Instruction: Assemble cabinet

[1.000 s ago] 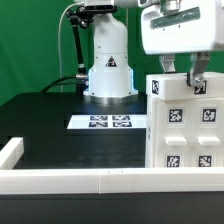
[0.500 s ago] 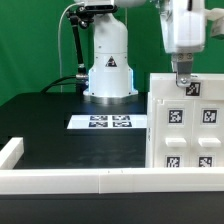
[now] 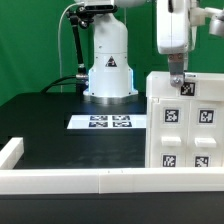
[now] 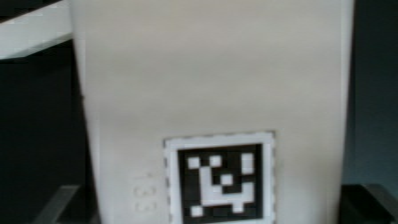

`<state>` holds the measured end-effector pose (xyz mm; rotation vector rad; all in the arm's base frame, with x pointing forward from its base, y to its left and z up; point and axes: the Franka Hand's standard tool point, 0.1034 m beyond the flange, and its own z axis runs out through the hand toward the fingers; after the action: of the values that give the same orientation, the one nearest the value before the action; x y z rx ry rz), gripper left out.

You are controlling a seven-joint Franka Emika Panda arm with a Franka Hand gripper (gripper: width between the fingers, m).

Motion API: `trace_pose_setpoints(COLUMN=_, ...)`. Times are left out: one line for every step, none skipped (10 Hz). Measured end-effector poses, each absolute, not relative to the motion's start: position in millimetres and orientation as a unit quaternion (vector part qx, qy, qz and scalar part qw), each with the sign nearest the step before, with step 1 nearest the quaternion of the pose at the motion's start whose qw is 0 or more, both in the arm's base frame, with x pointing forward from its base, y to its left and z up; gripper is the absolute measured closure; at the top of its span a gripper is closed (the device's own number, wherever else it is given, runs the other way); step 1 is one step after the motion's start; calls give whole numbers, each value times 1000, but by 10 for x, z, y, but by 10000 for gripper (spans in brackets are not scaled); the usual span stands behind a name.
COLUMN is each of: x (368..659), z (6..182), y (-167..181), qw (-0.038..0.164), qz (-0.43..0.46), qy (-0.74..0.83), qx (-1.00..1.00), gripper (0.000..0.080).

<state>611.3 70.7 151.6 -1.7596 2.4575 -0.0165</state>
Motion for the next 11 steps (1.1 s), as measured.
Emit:
trace_pose_setpoints(x=6111, z=1511, y=720, qw=61, qz=-3, qy=809, qx=-584, gripper=181)
trace_pose_setpoints(x=6107, z=1500, y=731, qw=61, qz=-2, qy=807, qx=-587, gripper=63)
trace_pose_setpoints(x=6106, z=1497, y=736, qw=61, qz=-2, qy=806, qx=-589, gripper=63)
trace_pose_setpoints(x=6103, z=1492, y=742, qw=61, qz=-1, qy=804, qx=-591, gripper=13)
trace_pose_setpoints(x=6101, z=1486, y=751, qw=61, qz=-1, qy=803, qx=-593, gripper=4)
trace_pose_setpoints(x=6099, z=1481, y=761, qw=62, qz=1, qy=802, qx=-594, gripper=4)
trace_pose_setpoints(x=6097, z=1475, y=765, qw=62, qz=2, qy=801, qx=-595, gripper=4)
trace_pose_setpoints(x=6095, z=1470, y=769, qw=62, qz=2, qy=800, qx=-597, gripper=3)
trace_pose_setpoints(x=6093, z=1467, y=774, qw=62, qz=2, qy=798, qx=-600, gripper=3)
trace_pose_setpoints(x=6092, z=1464, y=777, qw=61, qz=2, qy=796, qx=-602, gripper=3)
trace_pose_setpoints(x=6091, z=1461, y=780, qw=61, qz=2, qy=796, qx=-603, gripper=3)
